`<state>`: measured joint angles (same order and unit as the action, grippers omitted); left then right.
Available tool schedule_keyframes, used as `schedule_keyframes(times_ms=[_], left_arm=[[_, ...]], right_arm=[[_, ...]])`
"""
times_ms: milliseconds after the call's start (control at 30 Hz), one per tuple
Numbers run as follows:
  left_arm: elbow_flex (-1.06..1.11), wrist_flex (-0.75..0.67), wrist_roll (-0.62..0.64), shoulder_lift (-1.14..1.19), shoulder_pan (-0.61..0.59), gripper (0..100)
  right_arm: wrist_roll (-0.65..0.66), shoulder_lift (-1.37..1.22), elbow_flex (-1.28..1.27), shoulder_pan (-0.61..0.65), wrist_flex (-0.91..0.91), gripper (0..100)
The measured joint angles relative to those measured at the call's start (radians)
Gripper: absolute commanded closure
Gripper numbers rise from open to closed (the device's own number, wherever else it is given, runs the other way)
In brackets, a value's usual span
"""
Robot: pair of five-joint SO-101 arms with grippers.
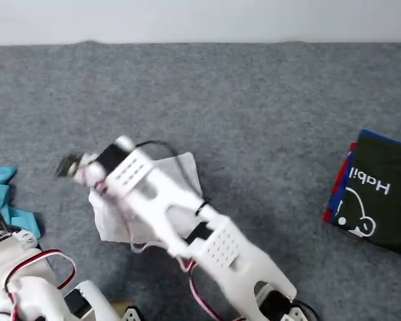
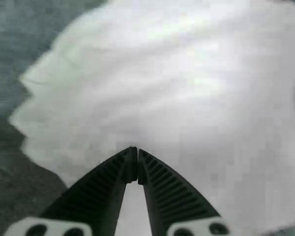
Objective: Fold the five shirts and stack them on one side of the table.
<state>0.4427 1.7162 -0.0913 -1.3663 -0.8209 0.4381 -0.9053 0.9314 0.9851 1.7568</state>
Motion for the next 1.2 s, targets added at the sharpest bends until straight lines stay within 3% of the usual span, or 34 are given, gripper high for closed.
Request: schedule_keyframes(times_ms=[200,300,633,767,1200], left_arm=[[0.0,0.0,0.0,0.0,0.0,99],[0.0,0.0,0.0,0.0,0.0,99],[0.0,0.0,0.0,0.0,0.0,99],[0.0,0.0,0.0,0.0,0.0,99],[0.028,0.0,0.0,0.0,0.0,99]], right_arm=[[0.0,-0.005,0.0,0.141,0.0,99.0],[0.0,-0.003,0.0,0.15,0.0,99.0],[0.0,0.0,0.261,-0.06,-0.009,99.0],[0.0,-0.014,0.336,-0.127,-0.1,99.0],[0.0,-0.272,0.353,-0.12,-0.41,99.0]])
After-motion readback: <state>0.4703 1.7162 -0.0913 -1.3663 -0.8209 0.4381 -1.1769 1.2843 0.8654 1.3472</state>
